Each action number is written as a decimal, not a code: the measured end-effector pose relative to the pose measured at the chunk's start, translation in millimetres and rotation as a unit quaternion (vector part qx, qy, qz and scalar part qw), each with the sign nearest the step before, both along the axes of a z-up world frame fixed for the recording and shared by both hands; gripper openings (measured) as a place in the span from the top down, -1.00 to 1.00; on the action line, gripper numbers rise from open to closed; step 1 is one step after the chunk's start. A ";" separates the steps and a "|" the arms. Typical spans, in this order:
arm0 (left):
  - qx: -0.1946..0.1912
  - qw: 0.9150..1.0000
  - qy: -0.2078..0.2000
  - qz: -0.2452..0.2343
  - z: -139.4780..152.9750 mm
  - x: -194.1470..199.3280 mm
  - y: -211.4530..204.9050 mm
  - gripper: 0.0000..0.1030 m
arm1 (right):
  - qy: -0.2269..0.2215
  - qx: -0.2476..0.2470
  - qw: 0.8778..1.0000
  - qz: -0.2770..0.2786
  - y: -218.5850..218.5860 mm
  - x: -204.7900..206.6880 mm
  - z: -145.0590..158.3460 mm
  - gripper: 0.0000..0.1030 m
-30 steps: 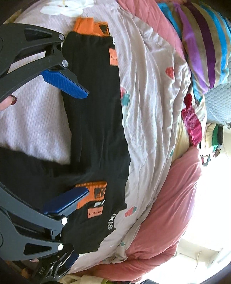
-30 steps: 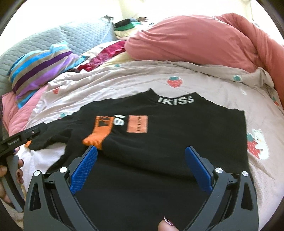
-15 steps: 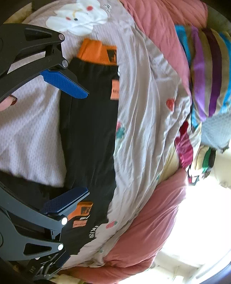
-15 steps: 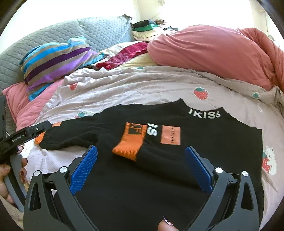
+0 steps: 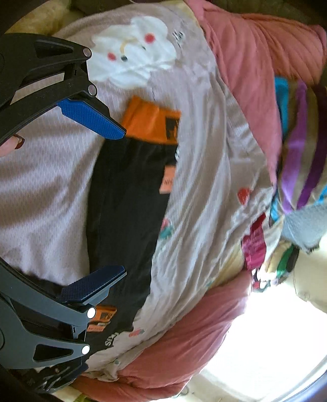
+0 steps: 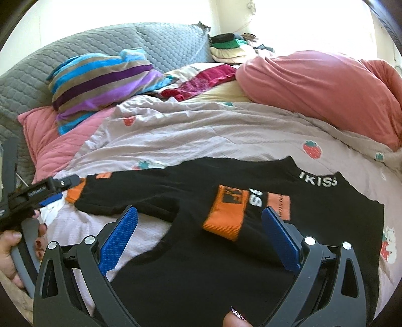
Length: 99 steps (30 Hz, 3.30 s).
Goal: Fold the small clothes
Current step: 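Grasp the second sock by its orange cuff with the left gripper, then carry the second sock onto the shirt and open the left gripper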
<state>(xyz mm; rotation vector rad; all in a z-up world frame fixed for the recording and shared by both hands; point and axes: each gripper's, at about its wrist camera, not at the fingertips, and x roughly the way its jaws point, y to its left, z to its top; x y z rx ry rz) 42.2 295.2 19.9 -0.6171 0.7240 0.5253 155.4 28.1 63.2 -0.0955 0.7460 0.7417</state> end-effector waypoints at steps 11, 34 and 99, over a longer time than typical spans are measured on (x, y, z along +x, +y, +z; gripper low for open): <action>-0.117 0.991 -0.009 0.063 -32.4 -24.2 42.6 -0.81 | -0.003 0.006 0.999 0.042 33.3 -15.6 9.3 -0.91; -0.174 0.975 -0.025 0.139 -63.9 -22.5 87.3 0.83 | 0.052 0.006 0.996 0.075 72.5 -23.8 -30.2 -0.91; 0.042 0.956 -0.087 -0.278 36.3 115.3 -198.5 0.93 | 0.068 0.101 0.972 -0.199 -202.1 20.8 -25.8 -0.91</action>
